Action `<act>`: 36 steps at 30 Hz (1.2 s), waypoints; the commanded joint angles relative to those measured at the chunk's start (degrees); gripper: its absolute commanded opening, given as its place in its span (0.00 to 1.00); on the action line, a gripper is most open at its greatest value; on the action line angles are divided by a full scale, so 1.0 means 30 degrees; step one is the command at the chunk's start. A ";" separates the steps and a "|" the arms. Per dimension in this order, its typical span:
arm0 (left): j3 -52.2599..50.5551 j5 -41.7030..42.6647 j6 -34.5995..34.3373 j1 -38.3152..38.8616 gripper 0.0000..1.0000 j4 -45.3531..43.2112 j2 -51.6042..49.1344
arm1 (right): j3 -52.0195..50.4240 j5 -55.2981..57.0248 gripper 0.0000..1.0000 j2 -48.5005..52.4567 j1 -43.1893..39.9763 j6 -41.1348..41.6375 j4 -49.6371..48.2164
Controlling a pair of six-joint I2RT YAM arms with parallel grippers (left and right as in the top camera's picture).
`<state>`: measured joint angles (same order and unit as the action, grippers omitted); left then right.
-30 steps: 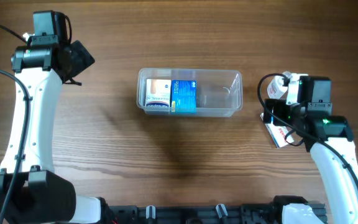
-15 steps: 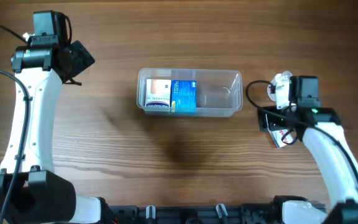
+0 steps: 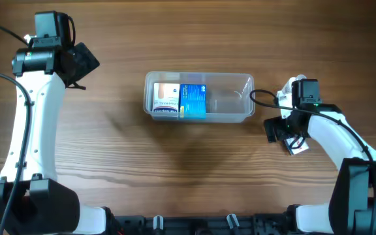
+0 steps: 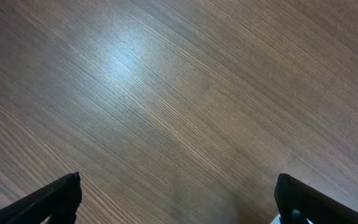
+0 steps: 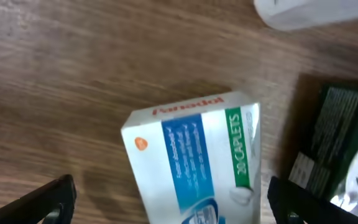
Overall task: Pack container
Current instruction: 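Raise the right gripper and move it over the white Panadol box, then close the right gripper on the white Panadol box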
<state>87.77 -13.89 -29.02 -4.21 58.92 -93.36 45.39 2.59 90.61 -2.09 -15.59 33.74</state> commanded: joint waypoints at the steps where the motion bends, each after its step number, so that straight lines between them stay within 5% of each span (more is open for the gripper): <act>1: 0.0211 -0.0248 0.0080 -0.0051 1.00 -0.0044 0.0095 | -0.0138 -0.0313 1.00 0.0197 -0.0175 -0.0954 -0.0488; 17: 0.0211 -0.0240 0.0080 -0.0051 1.00 -0.0036 0.0095 | -0.0138 -0.1472 0.98 0.0612 -0.1078 -0.1304 -0.0991; 27: 0.0211 -0.0240 0.0080 -0.0051 1.00 -0.0044 0.0095 | -0.0138 -0.1909 0.53 0.0612 -0.1078 -0.1137 -0.1020; 36: 0.0211 -0.0240 0.0080 -0.0051 1.00 -0.0044 0.0095 | -0.0138 -0.2761 0.52 0.0605 -0.1078 -0.0372 -0.1333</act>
<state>87.77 -13.89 -29.02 -4.21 58.92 -93.36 45.39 -3.16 91.72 -5.10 -18.50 30.33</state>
